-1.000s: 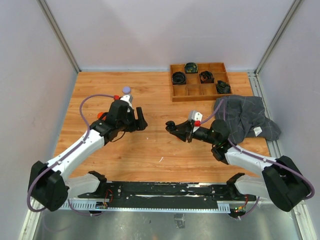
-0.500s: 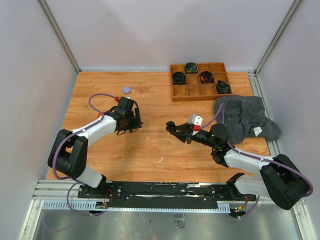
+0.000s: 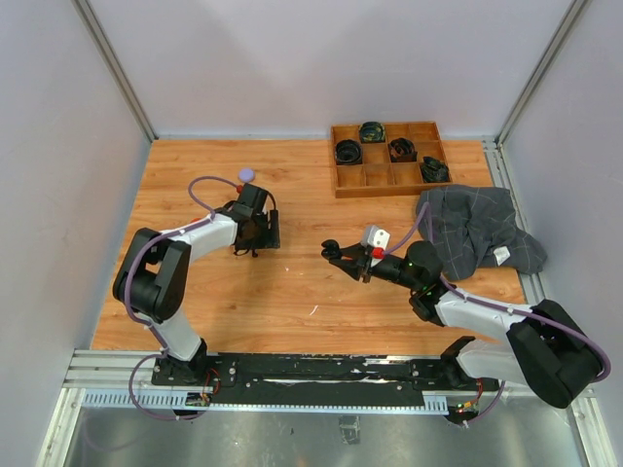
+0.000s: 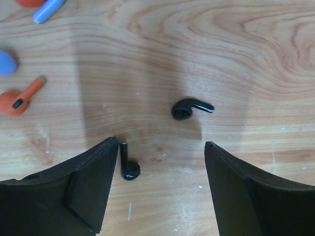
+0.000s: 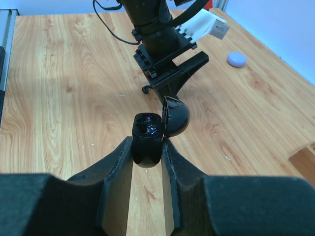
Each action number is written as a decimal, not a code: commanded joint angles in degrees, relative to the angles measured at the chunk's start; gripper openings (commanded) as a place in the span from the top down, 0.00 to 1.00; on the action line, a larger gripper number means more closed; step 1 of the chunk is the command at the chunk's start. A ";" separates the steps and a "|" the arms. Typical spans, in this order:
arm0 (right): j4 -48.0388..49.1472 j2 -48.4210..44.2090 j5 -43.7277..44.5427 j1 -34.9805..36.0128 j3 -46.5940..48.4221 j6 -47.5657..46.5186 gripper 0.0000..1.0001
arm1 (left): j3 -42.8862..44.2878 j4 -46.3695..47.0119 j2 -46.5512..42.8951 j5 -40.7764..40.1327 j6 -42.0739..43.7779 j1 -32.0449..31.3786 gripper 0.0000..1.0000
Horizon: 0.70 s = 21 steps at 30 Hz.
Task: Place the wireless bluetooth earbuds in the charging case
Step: Pick up the earbud from the center of the board.
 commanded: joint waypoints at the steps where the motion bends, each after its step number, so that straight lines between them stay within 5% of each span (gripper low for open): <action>1: -2.19 -1.48 0.11 1.12 1.69 -1.98 0.99 | 2.08 0.06 1.27 4.99 2.55 0.44 0.24; 21: -6.42 -2.15 0.16 1.31 3.02 -2.87 0.99 | -1.06 -5.15 -3.66 10.68 4.44 -2.56 0.26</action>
